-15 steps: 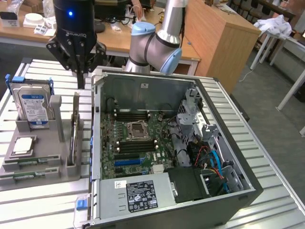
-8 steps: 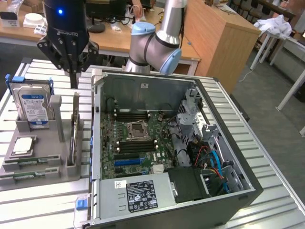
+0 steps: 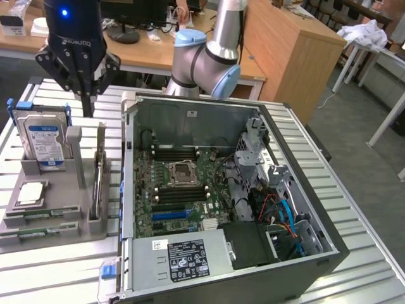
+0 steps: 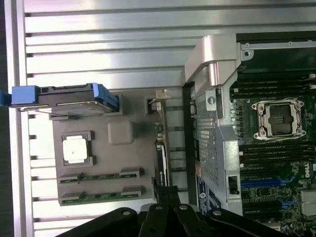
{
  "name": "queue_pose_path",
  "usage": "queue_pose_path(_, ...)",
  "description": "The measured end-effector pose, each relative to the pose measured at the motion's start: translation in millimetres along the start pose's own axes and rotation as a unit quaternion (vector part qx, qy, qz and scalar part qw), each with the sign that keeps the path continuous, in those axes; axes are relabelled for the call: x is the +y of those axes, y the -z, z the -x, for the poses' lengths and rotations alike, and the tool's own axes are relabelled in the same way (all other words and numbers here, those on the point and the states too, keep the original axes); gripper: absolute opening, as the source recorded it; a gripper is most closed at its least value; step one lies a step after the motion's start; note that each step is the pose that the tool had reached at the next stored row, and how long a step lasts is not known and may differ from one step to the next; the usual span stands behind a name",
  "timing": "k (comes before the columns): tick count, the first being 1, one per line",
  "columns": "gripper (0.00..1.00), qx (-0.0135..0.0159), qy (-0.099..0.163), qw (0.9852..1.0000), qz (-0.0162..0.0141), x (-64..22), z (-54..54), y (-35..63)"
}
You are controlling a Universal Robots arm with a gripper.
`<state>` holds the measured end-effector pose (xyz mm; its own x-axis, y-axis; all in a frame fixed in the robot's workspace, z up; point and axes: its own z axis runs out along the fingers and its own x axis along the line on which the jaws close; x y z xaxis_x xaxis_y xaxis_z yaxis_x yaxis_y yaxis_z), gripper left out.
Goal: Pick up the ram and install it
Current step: 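Reach for the ram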
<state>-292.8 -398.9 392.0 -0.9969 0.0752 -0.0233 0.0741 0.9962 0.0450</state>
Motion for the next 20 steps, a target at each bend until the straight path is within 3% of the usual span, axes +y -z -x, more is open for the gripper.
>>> queue_pose_path(20,0.11,0.0000,0.000,1.0000,0.0000,-3.7,-49.0,0.7)
